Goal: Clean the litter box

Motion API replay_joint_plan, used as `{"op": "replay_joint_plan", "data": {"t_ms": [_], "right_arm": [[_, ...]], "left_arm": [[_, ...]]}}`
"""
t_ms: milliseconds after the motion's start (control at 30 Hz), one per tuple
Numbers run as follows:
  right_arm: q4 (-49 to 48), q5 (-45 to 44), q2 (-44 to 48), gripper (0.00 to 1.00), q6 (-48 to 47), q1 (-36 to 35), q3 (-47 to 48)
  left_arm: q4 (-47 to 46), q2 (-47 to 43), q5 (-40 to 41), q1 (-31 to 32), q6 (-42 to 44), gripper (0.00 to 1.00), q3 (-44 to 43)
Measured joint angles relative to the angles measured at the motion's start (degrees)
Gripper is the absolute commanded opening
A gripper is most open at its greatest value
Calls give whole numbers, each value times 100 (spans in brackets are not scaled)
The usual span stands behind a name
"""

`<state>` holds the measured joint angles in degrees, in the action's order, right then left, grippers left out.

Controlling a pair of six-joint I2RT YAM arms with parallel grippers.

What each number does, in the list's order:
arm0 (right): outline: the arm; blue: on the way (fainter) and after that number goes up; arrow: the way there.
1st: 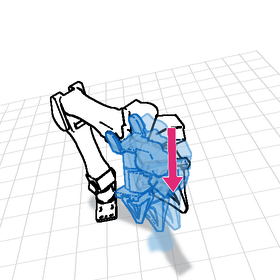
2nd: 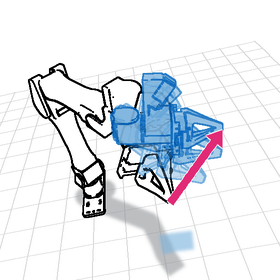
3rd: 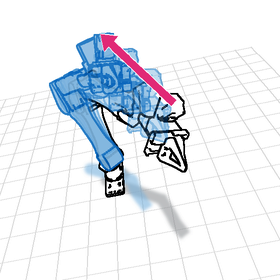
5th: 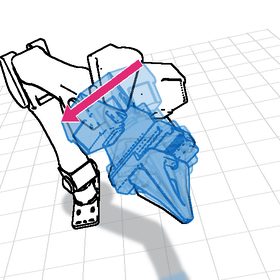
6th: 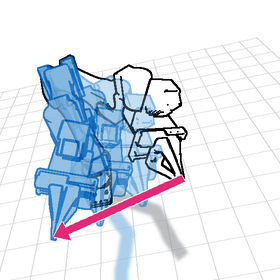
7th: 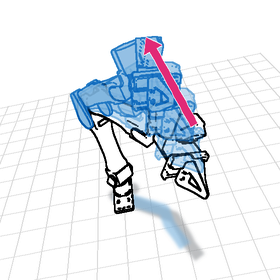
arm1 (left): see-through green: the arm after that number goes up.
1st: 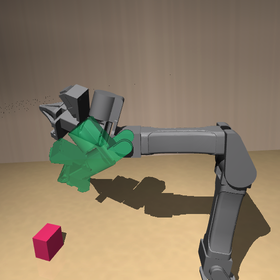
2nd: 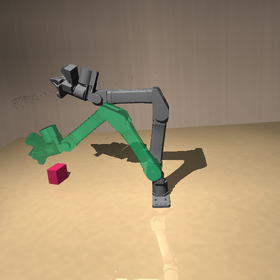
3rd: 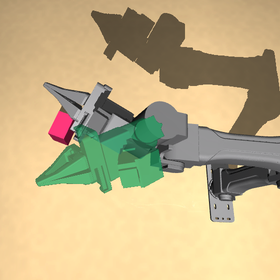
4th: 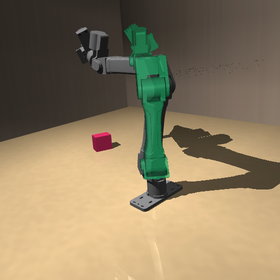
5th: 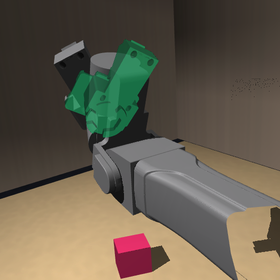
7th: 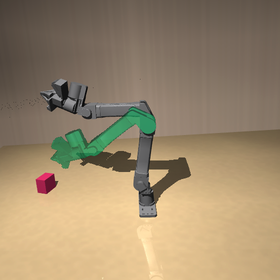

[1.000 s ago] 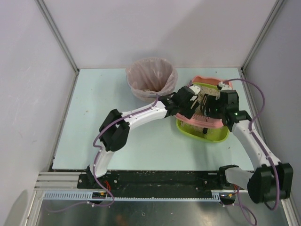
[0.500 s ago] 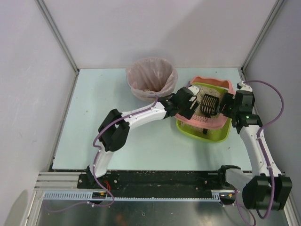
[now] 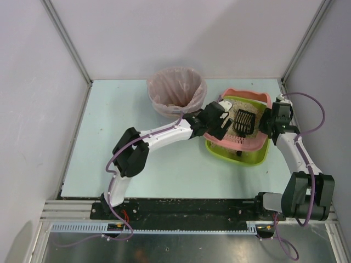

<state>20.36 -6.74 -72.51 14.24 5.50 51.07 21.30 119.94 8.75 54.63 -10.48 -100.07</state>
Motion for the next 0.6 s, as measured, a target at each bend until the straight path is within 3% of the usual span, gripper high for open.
{"op": "replay_joint_plan", "data": {"t_ms": [133,267,533,600], "right_arm": [[-66,-20,-101,34,-17,7,0],[-26,-103,-72,19,-79,52,0],[398,-153,420,0,-125,92,0],[564,-195,540,0,-118,125,-2]], "left_arm": [[85,-70,2,11,4,94,0],[114,-144,13,11,20,94,0],[109,-186,11,17,7,93,-22],[101,-197,7,24,-2,93,-55]]}}
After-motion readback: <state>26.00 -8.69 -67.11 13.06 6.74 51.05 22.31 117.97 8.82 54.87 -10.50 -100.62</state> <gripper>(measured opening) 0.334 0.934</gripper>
